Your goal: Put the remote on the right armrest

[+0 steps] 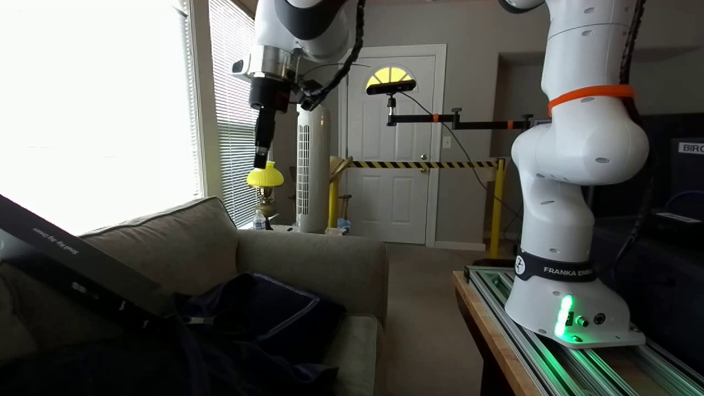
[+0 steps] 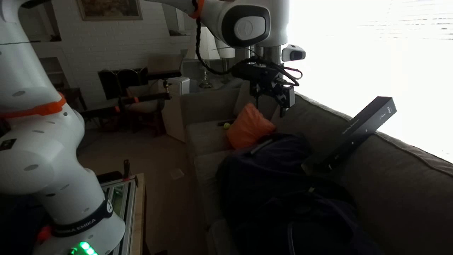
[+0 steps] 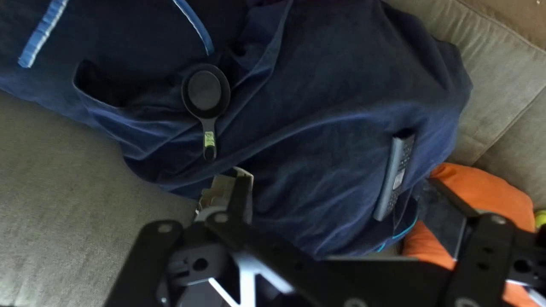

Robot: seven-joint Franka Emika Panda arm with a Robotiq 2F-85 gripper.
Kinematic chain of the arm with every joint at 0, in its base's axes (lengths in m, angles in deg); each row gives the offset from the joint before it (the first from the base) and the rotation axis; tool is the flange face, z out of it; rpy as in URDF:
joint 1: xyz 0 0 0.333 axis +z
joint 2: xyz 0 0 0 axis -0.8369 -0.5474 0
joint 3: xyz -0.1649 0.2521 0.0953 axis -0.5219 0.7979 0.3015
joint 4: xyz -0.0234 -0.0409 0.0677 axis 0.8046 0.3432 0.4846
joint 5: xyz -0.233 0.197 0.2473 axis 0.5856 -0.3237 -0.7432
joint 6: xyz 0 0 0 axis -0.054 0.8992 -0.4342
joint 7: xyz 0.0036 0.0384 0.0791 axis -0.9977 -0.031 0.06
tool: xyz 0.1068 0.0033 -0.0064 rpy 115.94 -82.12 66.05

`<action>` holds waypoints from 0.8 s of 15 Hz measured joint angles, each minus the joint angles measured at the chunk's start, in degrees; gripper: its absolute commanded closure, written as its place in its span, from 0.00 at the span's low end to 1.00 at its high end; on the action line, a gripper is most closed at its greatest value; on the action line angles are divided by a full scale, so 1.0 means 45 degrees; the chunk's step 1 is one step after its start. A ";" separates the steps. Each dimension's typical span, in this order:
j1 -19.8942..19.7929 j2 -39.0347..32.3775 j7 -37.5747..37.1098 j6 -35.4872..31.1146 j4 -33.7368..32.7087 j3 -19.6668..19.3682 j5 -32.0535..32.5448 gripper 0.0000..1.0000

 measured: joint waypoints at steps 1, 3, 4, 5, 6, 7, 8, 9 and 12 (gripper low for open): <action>0.0037 -0.0457 -0.0397 -0.0179 -0.0446 0.0207 -0.0246 0.00; 0.0056 -0.1446 -0.1215 -0.0721 -0.1313 0.0554 -0.0491 0.00; 0.0057 -0.1982 -0.1622 -0.1008 -0.1771 0.0673 -0.0495 0.00; 0.0055 -0.2547 -0.2029 -0.1320 -0.2248 0.0736 -0.0493 0.00; 0.0043 -0.3065 -0.2377 -0.1551 -0.2713 0.0748 -0.0474 0.00; 0.0005 -0.3570 -0.2721 -0.1685 -0.3175 0.0736 -0.0382 0.00; -0.0050 -0.4044 -0.3045 -0.1735 -0.3634 0.0702 -0.0228 0.00; -0.0106 -0.4443 -0.3262 -0.1742 -0.4033 0.0672 -0.0105 0.00; -0.0173 -0.4959 -0.3398 -0.1743 -0.4573 0.0637 -0.0042 0.00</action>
